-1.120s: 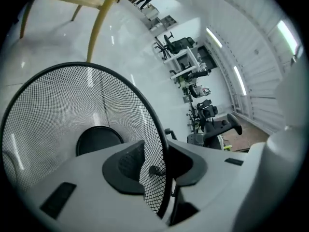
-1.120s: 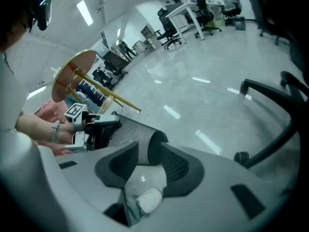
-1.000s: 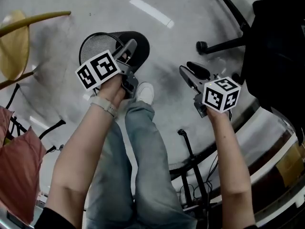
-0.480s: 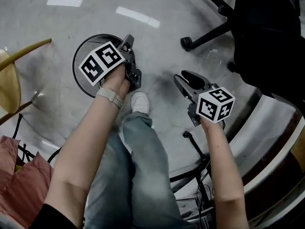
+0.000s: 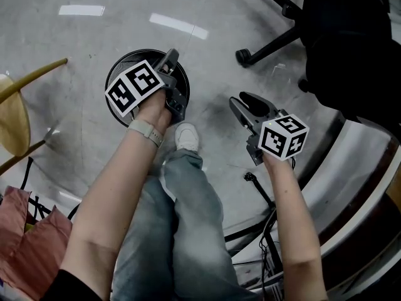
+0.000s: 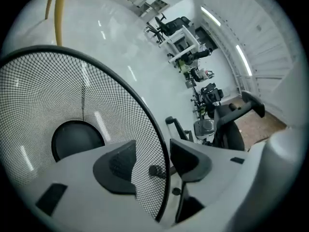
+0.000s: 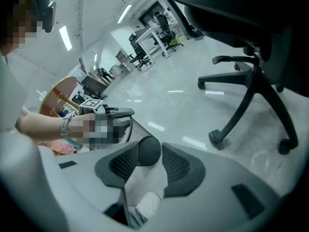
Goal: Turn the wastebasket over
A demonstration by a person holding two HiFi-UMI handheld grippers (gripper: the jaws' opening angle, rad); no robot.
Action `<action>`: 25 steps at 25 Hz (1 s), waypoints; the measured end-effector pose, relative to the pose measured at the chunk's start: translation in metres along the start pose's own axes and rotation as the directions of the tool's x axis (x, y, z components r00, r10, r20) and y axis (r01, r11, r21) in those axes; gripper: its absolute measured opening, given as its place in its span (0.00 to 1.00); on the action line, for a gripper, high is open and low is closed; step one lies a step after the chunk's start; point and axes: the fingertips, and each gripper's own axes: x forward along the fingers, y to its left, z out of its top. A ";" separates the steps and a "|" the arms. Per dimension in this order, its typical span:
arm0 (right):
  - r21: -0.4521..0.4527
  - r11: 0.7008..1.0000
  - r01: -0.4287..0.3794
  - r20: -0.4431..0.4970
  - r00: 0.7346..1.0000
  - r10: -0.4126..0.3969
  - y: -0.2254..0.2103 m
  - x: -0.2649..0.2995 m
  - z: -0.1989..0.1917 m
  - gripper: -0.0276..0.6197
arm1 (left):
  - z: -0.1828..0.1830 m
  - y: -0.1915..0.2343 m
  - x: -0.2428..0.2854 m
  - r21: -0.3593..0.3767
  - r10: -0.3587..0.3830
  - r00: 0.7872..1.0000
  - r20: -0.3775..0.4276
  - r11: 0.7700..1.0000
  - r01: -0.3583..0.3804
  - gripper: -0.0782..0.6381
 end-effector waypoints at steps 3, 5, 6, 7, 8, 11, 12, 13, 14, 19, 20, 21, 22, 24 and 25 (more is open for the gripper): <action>0.005 1.000 -0.002 0.026 1.000 0.001 0.013 -0.004 0.010 0.28 | 0.000 -0.005 -0.018 -0.054 -0.041 0.999 -0.017 0.998 0.040 0.41; 0.013 1.000 -0.004 0.052 0.999 0.003 0.026 -0.007 0.017 0.28 | -0.003 -0.012 -0.035 -0.068 -0.080 0.996 -0.041 0.995 0.077 0.41; 0.019 1.000 -0.004 0.065 0.998 0.003 0.034 -0.010 0.021 0.28 | -0.005 -0.017 -0.046 -0.060 -0.102 0.993 -0.056 0.993 0.098 0.41; 0.023 1.000 -0.004 0.080 0.997 0.003 0.044 -0.013 0.025 0.28 | -0.007 -0.024 -0.058 -0.046 -0.133 0.988 -0.072 0.990 0.130 0.41; 0.025 1.000 -0.007 0.098 0.995 0.004 0.054 -0.017 0.030 0.28 | -0.008 -0.034 -0.071 -0.034 -0.180 0.980 -0.090 0.984 0.177 0.41; 0.014 0.999 -0.032 0.174 0.984 0.029 0.093 -0.031 0.050 0.20 | -0.007 -0.076 -0.117 -0.003 -0.372 0.919 -0.131 0.927 0.375 0.40; 0.005 0.999 -0.040 0.201 0.979 0.038 0.106 -0.035 0.058 0.16 | -0.003 -0.090 -0.134 0.026 -0.420 0.897 -0.135 0.904 0.427 0.34; -0.006 0.999 -0.045 0.227 0.973 0.045 0.119 -0.040 0.067 0.12 | 0.003 -0.101 -0.151 0.069 -0.454 0.881 -0.136 0.882 0.465 0.28; -0.013 0.999 -0.049 0.252 0.967 0.050 0.133 -0.046 0.075 0.09 | 0.009 -0.112 -0.168 0.116 -0.479 0.867 -0.138 0.862 0.494 0.22; -0.027 0.997 -0.067 0.361 0.930 0.072 0.211 -0.089 0.107 0.06 | 0.031 -0.171 -0.262 0.264 -0.587 0.788 -0.187 0.742 0.616 0.13; -0.044 0.997 -0.066 0.378 0.923 0.078 0.227 -0.098 0.114 0.06 | 0.035 -0.183 -0.280 0.302 -0.597 0.777 -0.197 0.717 0.628 0.13; -0.061 0.996 -0.066 0.394 0.915 0.085 0.243 -0.108 0.120 0.06 | 0.039 -0.195 -0.298 0.347 -0.603 0.769 -0.210 0.690 0.636 0.13; -0.077 0.995 -0.067 0.411 0.907 0.093 0.259 -0.118 0.128 0.06 | 0.043 -0.207 -0.315 0.395 -0.605 0.764 -0.224 0.660 0.639 0.13; -0.111 0.991 -0.070 0.445 0.888 0.112 0.290 -0.139 0.145 0.06 | 0.050 -0.230 -0.347 0.478 -0.605 0.757 -0.247 0.603 0.638 0.13; -0.133 0.989 -0.068 0.459 0.880 0.122 0.305 -0.151 0.153 0.06 | 0.054 -0.242 -0.364 0.508 -0.607 0.753 -0.254 0.579 0.638 0.13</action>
